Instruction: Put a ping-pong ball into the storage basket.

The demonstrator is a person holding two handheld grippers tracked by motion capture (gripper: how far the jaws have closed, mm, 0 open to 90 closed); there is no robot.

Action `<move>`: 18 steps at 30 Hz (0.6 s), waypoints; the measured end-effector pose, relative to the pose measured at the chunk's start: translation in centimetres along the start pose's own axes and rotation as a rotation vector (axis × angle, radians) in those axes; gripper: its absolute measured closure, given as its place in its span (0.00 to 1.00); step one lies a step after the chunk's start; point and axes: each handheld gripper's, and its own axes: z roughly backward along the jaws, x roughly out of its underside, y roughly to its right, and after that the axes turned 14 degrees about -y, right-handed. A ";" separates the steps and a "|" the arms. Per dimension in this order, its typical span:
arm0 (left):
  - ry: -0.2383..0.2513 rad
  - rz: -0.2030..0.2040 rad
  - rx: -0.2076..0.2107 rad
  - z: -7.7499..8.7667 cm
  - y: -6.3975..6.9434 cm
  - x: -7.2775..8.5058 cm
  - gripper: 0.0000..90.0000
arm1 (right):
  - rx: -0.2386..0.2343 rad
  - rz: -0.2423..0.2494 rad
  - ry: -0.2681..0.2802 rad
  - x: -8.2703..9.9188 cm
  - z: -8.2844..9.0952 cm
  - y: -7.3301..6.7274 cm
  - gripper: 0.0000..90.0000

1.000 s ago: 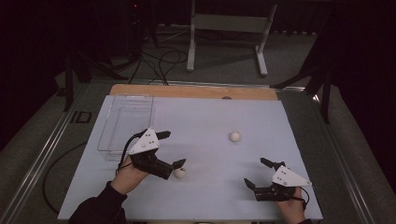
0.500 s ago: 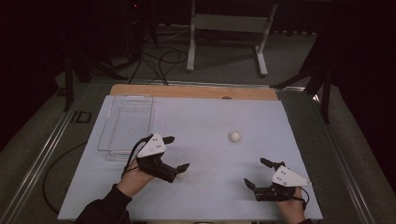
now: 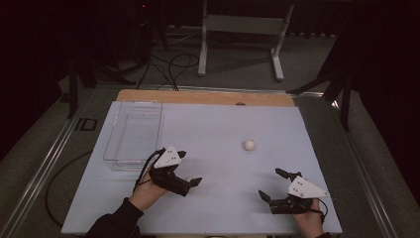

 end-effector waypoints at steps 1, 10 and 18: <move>-0.005 0.004 -0.002 -0.1 0.0 0.1 0.01 | 0.002 0.002 0.002 0.0 0.0 0.0 0.09; -0.099 0.014 0.006 -1.0 -0.1 0.6 0.01 | -0.001 0.000 0.000 0.0 0.0 0.0 0.09; -0.192 0.001 0.007 -1.9 0.1 0.9 0.01 | -0.003 0.000 -0.002 0.0 0.0 0.0 0.09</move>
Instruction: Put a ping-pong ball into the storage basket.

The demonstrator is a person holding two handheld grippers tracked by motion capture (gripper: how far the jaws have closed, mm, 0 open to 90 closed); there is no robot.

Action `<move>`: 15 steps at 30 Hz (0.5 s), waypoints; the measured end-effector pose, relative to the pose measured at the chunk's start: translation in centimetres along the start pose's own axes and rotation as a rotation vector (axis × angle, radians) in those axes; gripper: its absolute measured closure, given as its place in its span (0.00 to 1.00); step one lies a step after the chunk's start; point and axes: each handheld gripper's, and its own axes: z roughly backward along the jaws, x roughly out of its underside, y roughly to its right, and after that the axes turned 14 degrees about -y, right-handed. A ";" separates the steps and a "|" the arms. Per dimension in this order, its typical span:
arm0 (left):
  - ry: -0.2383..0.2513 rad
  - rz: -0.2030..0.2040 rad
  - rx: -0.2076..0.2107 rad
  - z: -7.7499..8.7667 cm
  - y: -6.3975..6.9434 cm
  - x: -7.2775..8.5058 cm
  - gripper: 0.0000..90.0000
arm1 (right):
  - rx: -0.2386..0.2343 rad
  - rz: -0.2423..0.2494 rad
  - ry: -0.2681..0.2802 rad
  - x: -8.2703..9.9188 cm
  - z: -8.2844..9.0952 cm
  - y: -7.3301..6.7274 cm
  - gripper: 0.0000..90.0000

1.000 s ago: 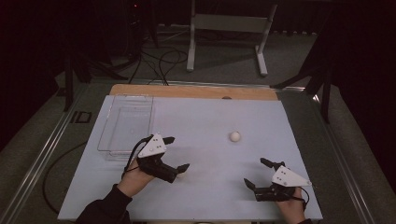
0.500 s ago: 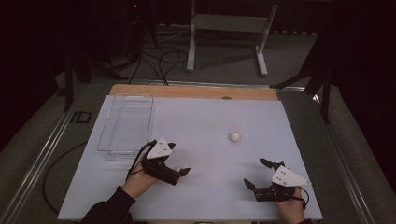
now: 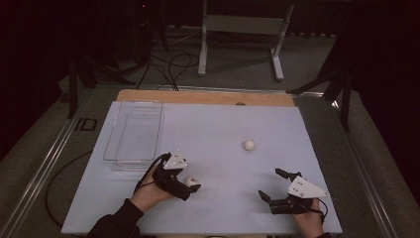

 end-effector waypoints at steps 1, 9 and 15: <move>-0.012 -0.002 0.004 -0.1 0.0 0.0 0.01 | -0.001 0.001 0.000 0.0 0.0 0.0 0.09; -0.082 -0.021 0.000 -0.7 0.1 0.0 0.01 | 0.001 0.001 0.001 0.0 0.0 0.0 0.09; -0.148 -0.019 -0.004 -1.3 0.1 0.0 0.05 | -0.001 0.004 -0.006 0.0 -0.1 0.0 0.09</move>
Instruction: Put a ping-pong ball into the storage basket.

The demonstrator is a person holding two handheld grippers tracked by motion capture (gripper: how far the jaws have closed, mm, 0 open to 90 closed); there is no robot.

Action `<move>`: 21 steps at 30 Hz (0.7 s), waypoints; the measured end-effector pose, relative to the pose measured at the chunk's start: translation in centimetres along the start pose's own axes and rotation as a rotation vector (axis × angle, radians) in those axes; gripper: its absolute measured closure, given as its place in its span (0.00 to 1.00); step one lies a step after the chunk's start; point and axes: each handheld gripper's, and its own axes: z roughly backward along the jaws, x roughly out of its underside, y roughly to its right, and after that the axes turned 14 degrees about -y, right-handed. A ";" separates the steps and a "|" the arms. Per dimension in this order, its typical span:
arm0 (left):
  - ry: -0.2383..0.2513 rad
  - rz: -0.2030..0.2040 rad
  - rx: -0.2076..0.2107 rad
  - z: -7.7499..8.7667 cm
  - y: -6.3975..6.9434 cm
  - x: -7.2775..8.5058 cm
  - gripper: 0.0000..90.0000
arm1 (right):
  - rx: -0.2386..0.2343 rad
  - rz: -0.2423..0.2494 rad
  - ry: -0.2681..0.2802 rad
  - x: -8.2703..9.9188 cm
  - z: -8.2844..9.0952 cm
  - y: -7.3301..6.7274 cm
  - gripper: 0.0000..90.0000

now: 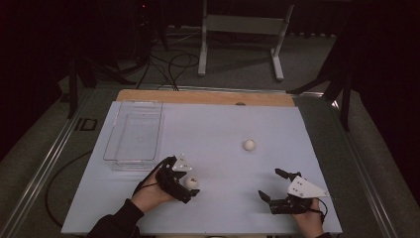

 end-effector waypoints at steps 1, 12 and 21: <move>-0.006 0.001 -0.003 -0.1 0.0 0.0 0.05 | -0.001 -0.003 0.000 0.0 0.0 0.0 0.09; -0.056 0.007 0.009 -0.4 -0.1 -0.2 0.17 | -0.004 -0.001 -0.001 0.0 0.0 0.0 0.09; -0.090 0.005 0.027 -0.8 -0.2 -0.4 0.29 | -0.008 -0.006 0.001 0.0 0.0 0.0 0.09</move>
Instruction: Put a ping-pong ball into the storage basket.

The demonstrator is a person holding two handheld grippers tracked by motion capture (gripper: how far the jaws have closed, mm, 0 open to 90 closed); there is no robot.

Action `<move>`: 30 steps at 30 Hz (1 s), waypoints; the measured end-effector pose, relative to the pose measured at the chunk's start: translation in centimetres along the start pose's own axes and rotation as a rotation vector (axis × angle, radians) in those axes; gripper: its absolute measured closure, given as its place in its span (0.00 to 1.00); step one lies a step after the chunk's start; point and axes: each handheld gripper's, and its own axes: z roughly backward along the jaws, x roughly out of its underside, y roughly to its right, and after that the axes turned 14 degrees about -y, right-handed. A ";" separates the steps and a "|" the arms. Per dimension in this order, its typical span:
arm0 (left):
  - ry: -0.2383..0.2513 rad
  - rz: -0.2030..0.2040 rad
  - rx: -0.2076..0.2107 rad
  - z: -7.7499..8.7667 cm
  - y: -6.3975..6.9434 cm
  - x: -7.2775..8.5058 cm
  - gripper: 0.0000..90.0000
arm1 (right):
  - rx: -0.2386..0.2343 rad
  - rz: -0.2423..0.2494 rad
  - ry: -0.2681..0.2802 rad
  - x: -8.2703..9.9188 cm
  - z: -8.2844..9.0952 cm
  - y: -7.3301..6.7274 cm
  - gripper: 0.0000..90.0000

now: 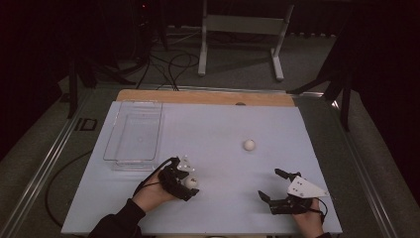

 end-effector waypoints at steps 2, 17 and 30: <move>0.005 -0.002 0.001 -0.1 0.0 0.0 0.32 | -0.001 0.001 0.000 0.0 0.0 0.0 0.09; -0.005 -0.028 0.000 -0.5 0.1 -0.1 0.55 | -0.002 0.001 -0.001 0.0 0.0 0.0 0.09; 0.002 -0.045 0.011 0.5 0.1 -0.1 0.58 | -0.002 0.000 0.000 0.0 0.0 0.0 0.09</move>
